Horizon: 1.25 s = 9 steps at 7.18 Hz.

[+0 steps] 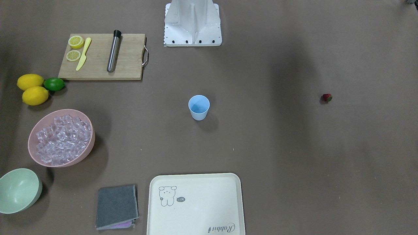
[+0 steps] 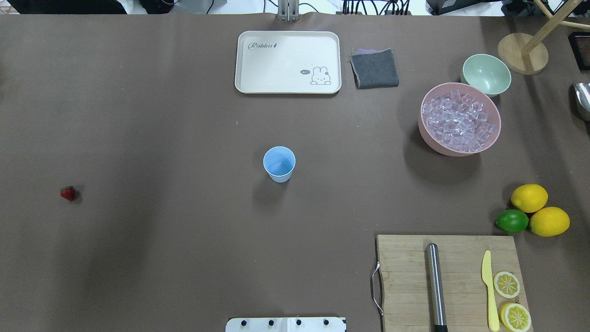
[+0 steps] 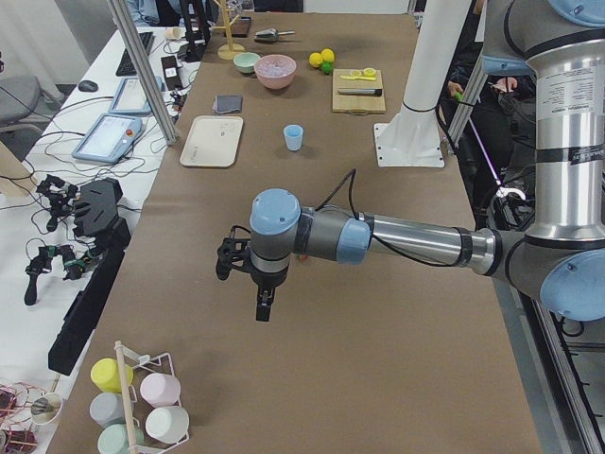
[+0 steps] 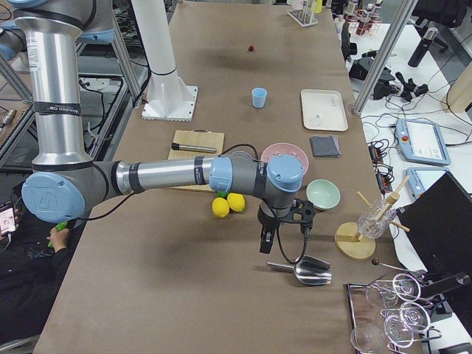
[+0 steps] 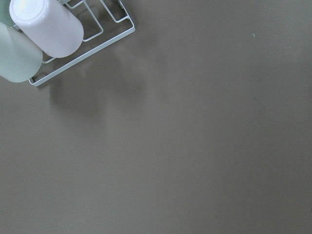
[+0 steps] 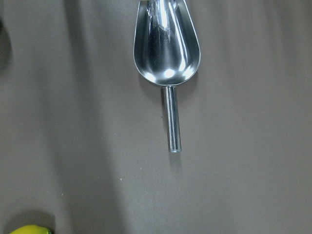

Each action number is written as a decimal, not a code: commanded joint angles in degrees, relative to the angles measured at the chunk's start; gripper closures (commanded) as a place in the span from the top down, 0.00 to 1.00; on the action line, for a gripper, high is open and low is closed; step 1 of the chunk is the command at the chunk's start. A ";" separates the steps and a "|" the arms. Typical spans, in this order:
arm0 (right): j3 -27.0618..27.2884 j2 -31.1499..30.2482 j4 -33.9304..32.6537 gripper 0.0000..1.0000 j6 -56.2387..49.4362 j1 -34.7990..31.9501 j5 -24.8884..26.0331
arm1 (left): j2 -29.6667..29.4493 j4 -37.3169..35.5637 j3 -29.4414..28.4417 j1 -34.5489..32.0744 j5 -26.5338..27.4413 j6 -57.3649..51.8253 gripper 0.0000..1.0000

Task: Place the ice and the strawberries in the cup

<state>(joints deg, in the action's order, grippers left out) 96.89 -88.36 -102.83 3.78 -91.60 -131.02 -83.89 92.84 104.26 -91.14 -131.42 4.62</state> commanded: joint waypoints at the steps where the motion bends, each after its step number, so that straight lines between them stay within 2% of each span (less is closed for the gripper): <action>1: -0.03 0.03 0.00 0.99 0.00 0.10 -0.03 | 0.04 0.14 -0.02 0.00 -0.06 0.04 0.98; 9: 0.49 -0.23 0.00 0.99 -0.08 0.10 -0.03 | 0.13 0.23 -1.16 0.09 -0.06 0.04 0.98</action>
<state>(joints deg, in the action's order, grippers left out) 97.29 -88.57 -102.83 3.69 -91.46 -131.05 -83.76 93.08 103.03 -91.12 -131.48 4.63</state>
